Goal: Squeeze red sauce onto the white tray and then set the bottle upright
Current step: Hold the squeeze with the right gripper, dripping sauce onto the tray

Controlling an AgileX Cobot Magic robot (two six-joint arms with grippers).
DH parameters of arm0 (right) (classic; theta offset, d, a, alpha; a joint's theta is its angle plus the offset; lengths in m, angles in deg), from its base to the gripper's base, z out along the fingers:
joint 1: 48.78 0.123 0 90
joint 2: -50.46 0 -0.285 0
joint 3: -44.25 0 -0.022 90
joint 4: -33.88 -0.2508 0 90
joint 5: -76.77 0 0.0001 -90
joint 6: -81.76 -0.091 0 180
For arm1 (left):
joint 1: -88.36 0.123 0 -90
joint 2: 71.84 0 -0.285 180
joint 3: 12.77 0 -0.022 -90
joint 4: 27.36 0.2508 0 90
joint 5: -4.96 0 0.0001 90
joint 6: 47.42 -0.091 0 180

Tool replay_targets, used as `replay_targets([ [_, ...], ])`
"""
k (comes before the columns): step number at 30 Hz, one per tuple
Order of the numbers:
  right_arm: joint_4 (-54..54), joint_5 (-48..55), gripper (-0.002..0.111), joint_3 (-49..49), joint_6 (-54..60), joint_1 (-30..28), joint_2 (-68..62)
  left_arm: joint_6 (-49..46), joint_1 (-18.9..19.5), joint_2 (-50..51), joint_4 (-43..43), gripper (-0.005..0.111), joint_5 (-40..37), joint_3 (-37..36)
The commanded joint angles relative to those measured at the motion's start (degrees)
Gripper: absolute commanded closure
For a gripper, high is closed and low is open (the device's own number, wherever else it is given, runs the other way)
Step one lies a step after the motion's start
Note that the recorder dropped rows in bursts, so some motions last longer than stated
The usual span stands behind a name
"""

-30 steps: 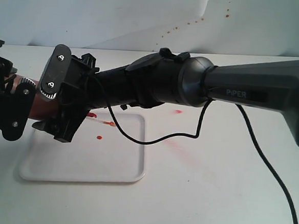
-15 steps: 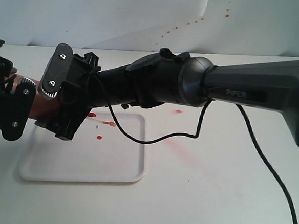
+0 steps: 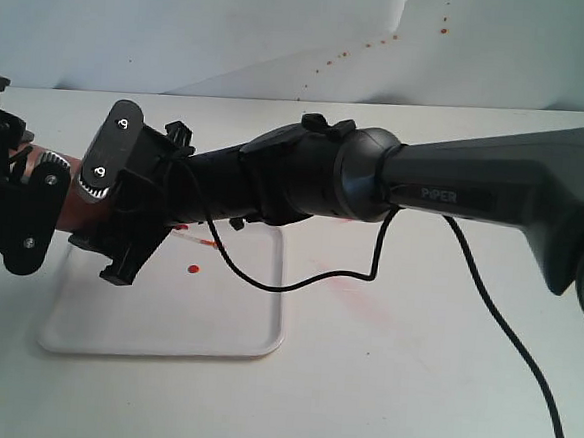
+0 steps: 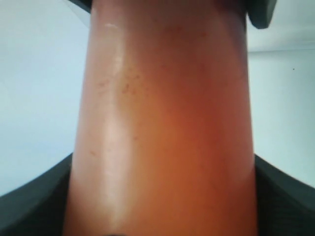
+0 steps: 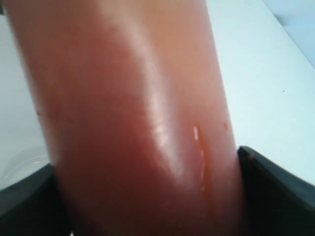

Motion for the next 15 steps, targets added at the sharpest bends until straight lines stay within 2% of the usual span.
replay_targets([
  [1, -0.9, 0.1, 0.08, 0.3, 0.6, 0.0, 0.4, 1.0, -0.2, -0.7, 0.5, 0.107, 0.9, 0.3],
  [3, -0.9, 0.3, 0.103, 0.3, 0.6, 0.0, 0.4, 1.0, -0.2, -0.7, 0.5, 0.107, 0.9, 0.3],
  [4, -0.9, 0.3, 0.108, 0.3, 0.6, 0.0, 0.4, 1.0, -0.2, -0.7, 0.5, 0.107, 0.9, 0.3],
  [15, -0.9, 0.1, 0.108, 0.3, 0.6, 0.0, 0.4, 1.0, -0.2, -0.7, 0.5, 0.107, 0.9, 0.3],
])
